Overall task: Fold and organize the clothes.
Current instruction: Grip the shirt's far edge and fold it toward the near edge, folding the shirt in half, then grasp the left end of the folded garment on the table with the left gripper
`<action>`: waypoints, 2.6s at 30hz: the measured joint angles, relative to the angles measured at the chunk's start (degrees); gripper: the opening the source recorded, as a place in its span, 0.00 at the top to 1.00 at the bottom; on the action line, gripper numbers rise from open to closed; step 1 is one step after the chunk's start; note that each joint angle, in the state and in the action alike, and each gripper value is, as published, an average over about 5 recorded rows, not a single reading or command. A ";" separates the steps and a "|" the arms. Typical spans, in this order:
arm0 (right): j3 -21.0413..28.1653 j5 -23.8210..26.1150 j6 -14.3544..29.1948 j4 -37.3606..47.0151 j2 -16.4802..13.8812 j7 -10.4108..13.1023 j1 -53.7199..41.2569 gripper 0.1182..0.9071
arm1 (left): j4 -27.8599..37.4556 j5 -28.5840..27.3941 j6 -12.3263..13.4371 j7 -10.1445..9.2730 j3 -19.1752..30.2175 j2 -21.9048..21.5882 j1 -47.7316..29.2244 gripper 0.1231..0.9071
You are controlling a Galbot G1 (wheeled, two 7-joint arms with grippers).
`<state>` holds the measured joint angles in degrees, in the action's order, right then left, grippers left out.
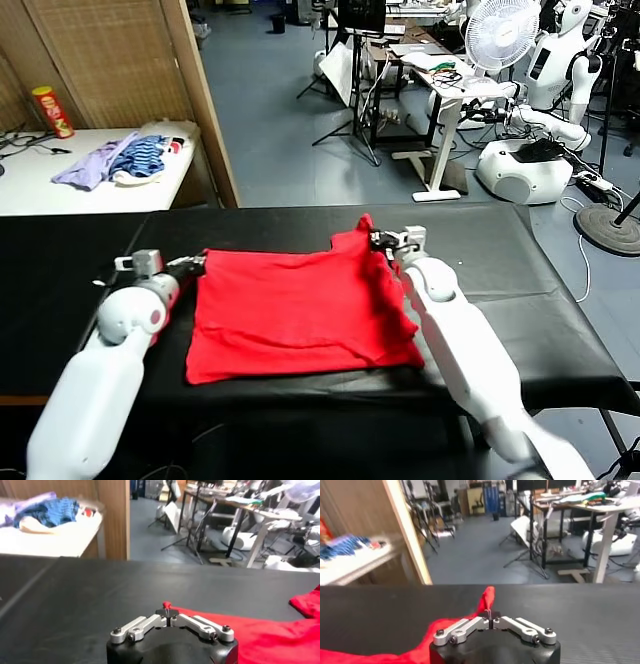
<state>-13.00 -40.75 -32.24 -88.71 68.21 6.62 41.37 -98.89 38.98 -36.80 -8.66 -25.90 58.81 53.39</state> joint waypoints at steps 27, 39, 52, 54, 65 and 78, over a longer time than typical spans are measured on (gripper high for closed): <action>-5.46 4.59 -9.95 -25.28 -8.64 2.98 23.88 0.98 | -21.32 -11.41 -4.26 -0.75 -9.69 -0.45 27.11 1.00; -11.76 3.01 -9.37 -31.40 -8.68 3.11 28.39 0.26 | -28.29 -12.38 -5.39 -0.56 -11.62 2.25 34.76 0.49; -4.96 12.47 -3.57 -19.07 -0.94 2.33 17.84 0.14 | -22.18 -0.59 0.71 -3.06 -10.79 5.49 26.53 0.14; -4.13 13.55 -3.21 -16.97 -0.10 1.95 16.81 0.14 | -19.81 0.42 0.35 -2.76 -10.27 5.86 24.95 0.14; -2.71 15.71 -2.40 -9.98 3.74 1.44 14.43 0.31 | -11.20 2.25 -1.63 -1.46 -9.23 6.40 20.69 0.42; -2.70 25.48 7.28 -7.58 8.29 8.67 16.63 1.00 | -9.32 -5.38 5.27 -1.35 -7.95 9.33 20.27 0.98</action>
<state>-15.71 -15.28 -24.97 -96.30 76.50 15.29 58.00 -108.22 33.60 -31.53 -10.01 -33.85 68.14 73.66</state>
